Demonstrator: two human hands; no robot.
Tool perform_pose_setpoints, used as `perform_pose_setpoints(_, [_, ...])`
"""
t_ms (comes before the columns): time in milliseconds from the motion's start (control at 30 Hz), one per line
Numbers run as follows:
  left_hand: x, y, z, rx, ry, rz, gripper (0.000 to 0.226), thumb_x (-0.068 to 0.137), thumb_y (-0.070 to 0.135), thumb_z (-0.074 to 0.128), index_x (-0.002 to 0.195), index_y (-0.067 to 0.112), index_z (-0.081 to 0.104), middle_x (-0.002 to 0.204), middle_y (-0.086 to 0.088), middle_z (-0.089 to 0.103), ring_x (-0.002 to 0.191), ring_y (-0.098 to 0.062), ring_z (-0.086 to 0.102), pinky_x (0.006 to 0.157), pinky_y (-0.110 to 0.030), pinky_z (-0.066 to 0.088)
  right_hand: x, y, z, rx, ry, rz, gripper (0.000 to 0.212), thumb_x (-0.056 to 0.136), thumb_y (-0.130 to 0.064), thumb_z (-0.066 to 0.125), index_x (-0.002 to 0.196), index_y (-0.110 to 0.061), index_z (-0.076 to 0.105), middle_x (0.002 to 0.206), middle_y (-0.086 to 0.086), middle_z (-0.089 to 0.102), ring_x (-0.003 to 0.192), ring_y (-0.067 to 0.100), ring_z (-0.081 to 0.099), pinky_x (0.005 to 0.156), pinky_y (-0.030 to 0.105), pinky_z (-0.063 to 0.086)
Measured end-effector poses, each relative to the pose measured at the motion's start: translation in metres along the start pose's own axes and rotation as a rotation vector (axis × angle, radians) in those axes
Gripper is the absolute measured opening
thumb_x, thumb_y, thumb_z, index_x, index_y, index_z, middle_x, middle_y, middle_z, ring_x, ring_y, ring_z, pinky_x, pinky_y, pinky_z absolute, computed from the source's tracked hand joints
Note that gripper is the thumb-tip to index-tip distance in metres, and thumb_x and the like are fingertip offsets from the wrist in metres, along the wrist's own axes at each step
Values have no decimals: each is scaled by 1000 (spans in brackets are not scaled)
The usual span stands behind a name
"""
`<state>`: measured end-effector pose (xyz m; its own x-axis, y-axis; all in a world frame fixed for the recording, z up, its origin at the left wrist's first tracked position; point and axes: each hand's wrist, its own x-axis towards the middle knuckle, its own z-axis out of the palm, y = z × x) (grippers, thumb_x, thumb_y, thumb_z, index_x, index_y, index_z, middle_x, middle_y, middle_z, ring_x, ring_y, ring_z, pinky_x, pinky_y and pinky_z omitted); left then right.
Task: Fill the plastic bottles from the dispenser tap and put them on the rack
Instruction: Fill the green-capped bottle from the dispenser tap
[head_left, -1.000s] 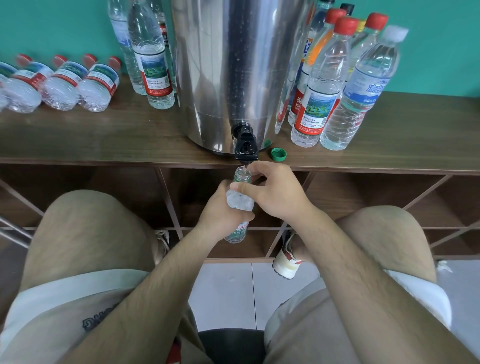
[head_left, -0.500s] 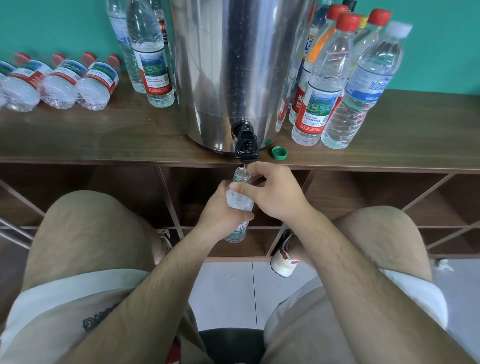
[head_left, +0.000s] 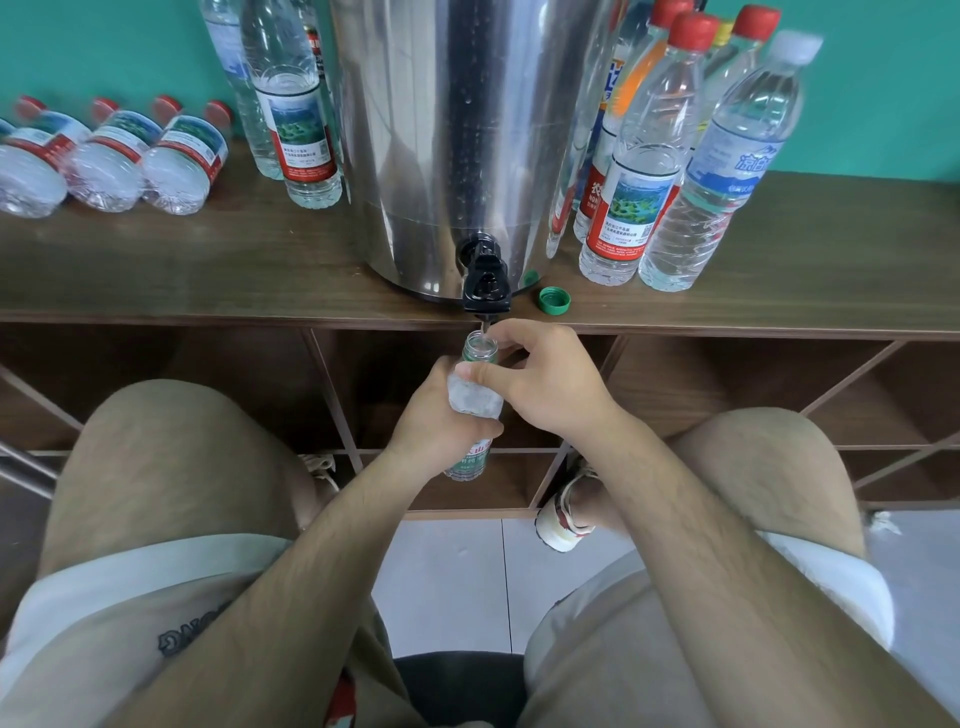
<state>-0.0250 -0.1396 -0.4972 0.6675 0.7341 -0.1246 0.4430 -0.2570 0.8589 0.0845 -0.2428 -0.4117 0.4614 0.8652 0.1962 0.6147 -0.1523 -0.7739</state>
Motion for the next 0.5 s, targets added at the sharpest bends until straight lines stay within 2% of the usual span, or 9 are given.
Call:
perform_pose_setpoints(133, [0,0,0,-13,-8,9,77,77,26,90,141,24,47,111,9,59,100,-13,62,74,-22,51,-1,0,0,-12,2,0,23,86,-39,84,102,-24,77,91,-13,74,86,6,68,70,21,48])
perform_pose_setpoints(267, [2,-3,1,-37,-8,9,75,77,27,90,139,26,48,104,15,58,93,-10,62,71,-19,49,0,1,0,-20,5,5,25,86,-41,83,104,-24,77,92,-12,74,87,7,68,71,24,50])
perform_pose_setpoints(400, [4,-5,3,-38,-4,0,69,79,28,88,137,24,50,104,11,59,100,-17,65,82,-29,57,0,3,2,-13,9,5,26,86,-41,84,103,-24,78,92,-12,74,88,7,68,73,29,55])
perform_pose_setpoints(500, [4,-5,4,-32,8,-3,68,79,31,88,134,29,49,99,20,56,92,-11,63,71,-19,50,0,5,3,2,13,-4,22,85,-41,84,100,-26,77,90,-13,74,86,7,68,72,28,53])
